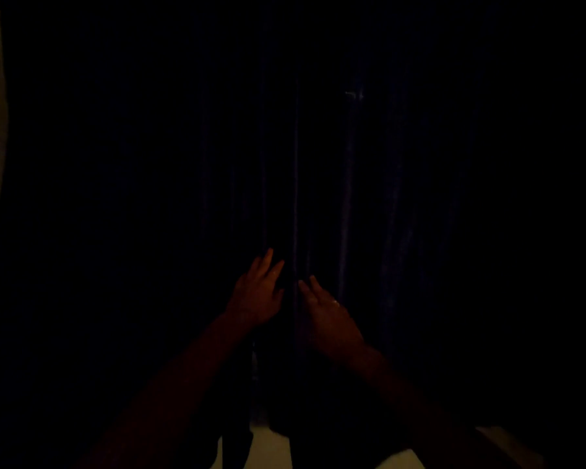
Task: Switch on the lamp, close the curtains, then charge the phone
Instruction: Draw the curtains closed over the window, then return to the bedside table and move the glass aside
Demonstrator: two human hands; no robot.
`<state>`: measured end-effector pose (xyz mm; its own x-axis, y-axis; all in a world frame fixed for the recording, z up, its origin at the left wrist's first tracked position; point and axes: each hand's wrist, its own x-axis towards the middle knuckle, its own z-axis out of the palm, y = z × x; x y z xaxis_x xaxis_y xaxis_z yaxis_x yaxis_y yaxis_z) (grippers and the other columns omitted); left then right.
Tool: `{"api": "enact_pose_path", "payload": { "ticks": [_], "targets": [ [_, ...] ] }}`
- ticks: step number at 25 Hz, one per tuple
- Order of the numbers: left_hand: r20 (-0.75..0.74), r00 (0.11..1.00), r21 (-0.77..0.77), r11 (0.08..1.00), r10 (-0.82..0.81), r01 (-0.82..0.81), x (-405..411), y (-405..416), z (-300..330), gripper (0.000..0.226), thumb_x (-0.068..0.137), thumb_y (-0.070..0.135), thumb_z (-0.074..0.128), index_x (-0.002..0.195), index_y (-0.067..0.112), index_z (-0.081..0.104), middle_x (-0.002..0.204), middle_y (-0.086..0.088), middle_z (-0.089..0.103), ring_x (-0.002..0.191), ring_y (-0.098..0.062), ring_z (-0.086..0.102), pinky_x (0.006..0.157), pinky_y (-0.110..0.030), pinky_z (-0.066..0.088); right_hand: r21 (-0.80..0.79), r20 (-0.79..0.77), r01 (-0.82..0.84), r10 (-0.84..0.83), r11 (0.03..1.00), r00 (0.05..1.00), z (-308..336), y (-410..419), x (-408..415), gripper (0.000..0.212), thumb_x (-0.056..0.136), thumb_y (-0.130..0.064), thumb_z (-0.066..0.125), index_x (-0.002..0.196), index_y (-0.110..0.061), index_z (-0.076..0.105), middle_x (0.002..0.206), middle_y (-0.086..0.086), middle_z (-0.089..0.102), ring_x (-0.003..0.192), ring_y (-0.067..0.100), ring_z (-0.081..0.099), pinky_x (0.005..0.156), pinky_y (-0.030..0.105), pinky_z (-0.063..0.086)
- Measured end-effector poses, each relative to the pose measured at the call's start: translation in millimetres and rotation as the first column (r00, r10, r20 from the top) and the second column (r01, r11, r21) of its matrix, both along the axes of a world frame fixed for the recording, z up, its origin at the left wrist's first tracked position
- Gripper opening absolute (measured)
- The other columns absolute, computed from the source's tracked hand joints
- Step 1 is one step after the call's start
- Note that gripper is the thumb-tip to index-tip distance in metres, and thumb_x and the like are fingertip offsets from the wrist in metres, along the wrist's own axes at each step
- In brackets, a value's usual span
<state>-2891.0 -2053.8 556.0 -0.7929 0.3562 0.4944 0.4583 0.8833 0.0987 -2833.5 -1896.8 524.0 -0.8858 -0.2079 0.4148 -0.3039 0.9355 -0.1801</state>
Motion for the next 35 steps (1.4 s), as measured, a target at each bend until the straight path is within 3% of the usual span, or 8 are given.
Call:
{"api": "enact_pose_path", "payload": {
  "ticks": [5,10,18,26,28,29,32,35],
  "targets": [
    [0.162,0.986,-0.123,0.99,-0.042,0.062,50.6,29.7,-2.6,0.064,0.092,0.038,0.044,0.147,0.019,0.017,0.159,-0.005,-0.013,0.146,-0.031,-0.008,0.117,-0.053,0.012,-0.016,0.027,0.145,-0.144,0.989,0.989,6.5,28.9,66.9,0.075,0.09,-0.018,0.05,0.15,-0.017,0.004,0.16,0.007,-0.006,0.147,0.022,0.009,0.117,0.046,0.022],
    [0.152,0.962,-0.105,0.964,-0.227,0.244,108.0,79.9,3.7,0.065,0.09,0.034,0.049,0.146,0.019,0.019,0.16,-0.003,-0.01,0.147,-0.028,-0.009,0.117,-0.053,0.011,-0.066,-0.005,0.335,-0.337,0.94,0.942,9.9,61.9,138.5,0.069,0.09,-0.021,0.047,0.149,-0.012,0.012,0.16,0.009,0.002,0.146,0.022,0.014,0.116,0.043,0.024],
    [0.144,0.799,-0.042,0.803,-0.584,0.594,247.1,154.8,-11.6,0.066,0.091,0.03,0.048,0.147,0.016,0.016,0.16,-0.003,-0.006,0.147,-0.025,-0.007,0.117,-0.049,0.01,-0.136,-0.001,0.694,-0.701,0.707,0.713,4.7,102.3,321.8,0.063,0.092,-0.025,0.046,0.148,-0.017,0.019,0.159,0.007,0.011,0.146,0.023,0.015,0.117,0.046,0.023],
    [0.149,0.443,0.057,0.455,-0.884,0.888,472.6,243.3,-17.1,0.068,0.09,0.031,0.048,0.147,0.016,0.015,0.16,-0.003,0.0,0.147,-0.023,-0.004,0.118,-0.046,0.009,-0.101,0.108,0.931,-0.926,0.352,0.362,5.0,123.2,576.1,0.065,0.093,-0.028,0.046,0.149,-0.019,0.013,0.159,0.008,0.006,0.144,0.031,0.016,0.115,0.05,0.024],
    [0.188,0.292,0.151,0.321,-0.938,0.935,534.2,257.3,-17.5,0.071,0.085,0.038,0.044,0.146,0.012,0.018,0.159,-0.007,0.007,0.148,-0.023,0.002,0.119,-0.046,0.01,-0.104,0.107,0.964,-0.961,0.245,0.256,5.9,121.0,636.7,0.064,0.093,-0.025,0.046,0.149,-0.02,0.014,0.159,0.007,0.009,0.143,0.032,0.018,0.115,0.051,0.024],
    [0.194,0.214,0.18,0.249,-0.957,0.952,569.0,265.0,-20.4,0.072,0.083,0.039,0.043,0.145,0.01,0.02,0.159,-0.008,0.011,0.147,-0.024,0.004,0.12,-0.047,0.012,-0.112,0.112,0.976,-0.974,0.187,0.199,6.1,118.7,671.7,0.064,0.093,-0.025,0.046,0.148,-0.02,0.015,0.159,0.007,0.011,0.143,0.033,0.019,0.115,0.051,0.024],
    [0.16,0.114,0.169,0.141,-0.981,0.975,673.3,280.9,-28.4,0.064,0.09,0.025,0.047,0.146,0.015,0.019,0.159,-0.006,0.012,0.147,-0.022,0.009,0.118,-0.045,0.019,-0.111,0.128,0.994,-0.991,0.02,0.034,4.2,106.9,775.1,0.063,0.093,-0.024,0.048,0.148,-0.018,0.018,0.157,0.007,0.017,0.141,0.032,0.023,0.112,0.048,0.026],
    [0.18,-0.04,0.237,0.004,-0.983,0.972,778.2,290.7,-34.4,0.065,0.089,0.021,0.052,0.146,0.014,0.021,0.157,-0.009,0.018,0.144,-0.027,0.02,0.116,-0.045,0.025,-0.117,0.138,0.985,-0.984,-0.128,-0.112,0.0,87.7,876.9,0.063,0.091,-0.023,0.049,0.147,-0.019,0.021,0.155,0.007,0.021,0.139,0.034,0.029,0.11,0.051,0.031]
  ]
}}
